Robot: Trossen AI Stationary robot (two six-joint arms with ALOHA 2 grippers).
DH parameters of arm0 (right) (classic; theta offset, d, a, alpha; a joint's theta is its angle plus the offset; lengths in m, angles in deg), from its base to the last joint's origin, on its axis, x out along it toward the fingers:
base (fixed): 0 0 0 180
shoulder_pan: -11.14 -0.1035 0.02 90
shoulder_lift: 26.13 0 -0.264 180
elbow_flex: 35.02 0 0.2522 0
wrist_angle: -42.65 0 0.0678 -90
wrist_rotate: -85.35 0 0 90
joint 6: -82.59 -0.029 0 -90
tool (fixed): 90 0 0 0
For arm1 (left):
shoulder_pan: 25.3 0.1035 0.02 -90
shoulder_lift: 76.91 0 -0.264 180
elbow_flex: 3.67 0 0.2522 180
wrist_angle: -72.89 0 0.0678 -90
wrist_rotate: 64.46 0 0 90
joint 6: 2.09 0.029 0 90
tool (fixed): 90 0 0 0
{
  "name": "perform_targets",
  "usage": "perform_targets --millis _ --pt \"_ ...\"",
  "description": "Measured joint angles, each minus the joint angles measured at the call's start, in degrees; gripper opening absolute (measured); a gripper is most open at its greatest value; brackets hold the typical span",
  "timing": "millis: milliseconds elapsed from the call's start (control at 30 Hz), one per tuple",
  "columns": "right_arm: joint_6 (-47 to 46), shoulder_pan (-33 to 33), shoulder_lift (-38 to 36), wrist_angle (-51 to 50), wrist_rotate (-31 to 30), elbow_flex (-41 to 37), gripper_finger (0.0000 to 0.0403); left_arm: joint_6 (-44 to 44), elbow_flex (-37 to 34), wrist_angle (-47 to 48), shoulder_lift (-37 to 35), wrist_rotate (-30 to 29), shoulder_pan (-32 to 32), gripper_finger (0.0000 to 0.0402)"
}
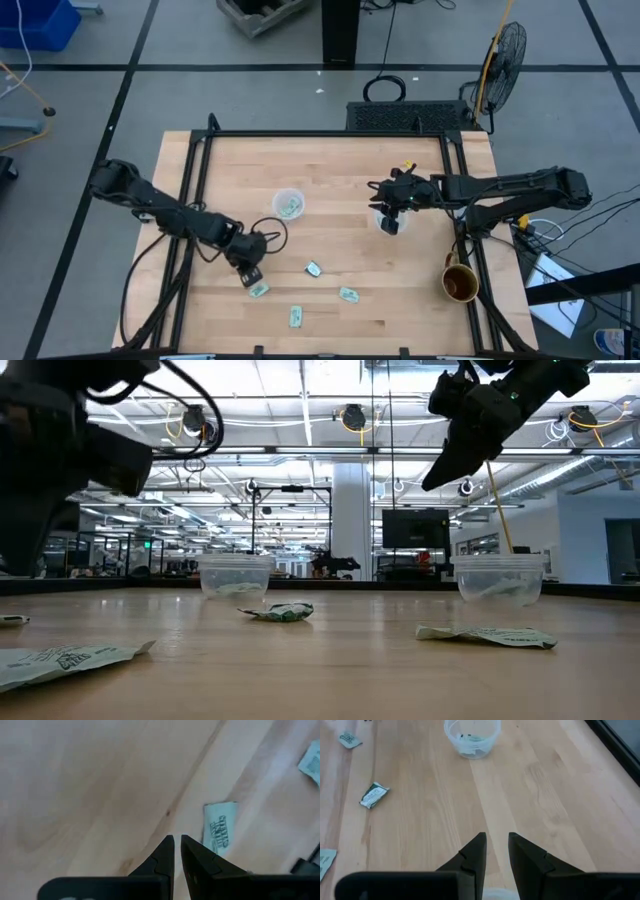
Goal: Pick and place Stevia / Truvia into bins
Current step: Put the stevia packet into the left container
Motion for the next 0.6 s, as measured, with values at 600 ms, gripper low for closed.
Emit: perform_targets --millis 600 --pt "4.4 0.0 0.0 1.1 0.0 0.0 0.0075 2.1 -1.6 -19.1 10.0 -13.8 -13.0 0.0038"
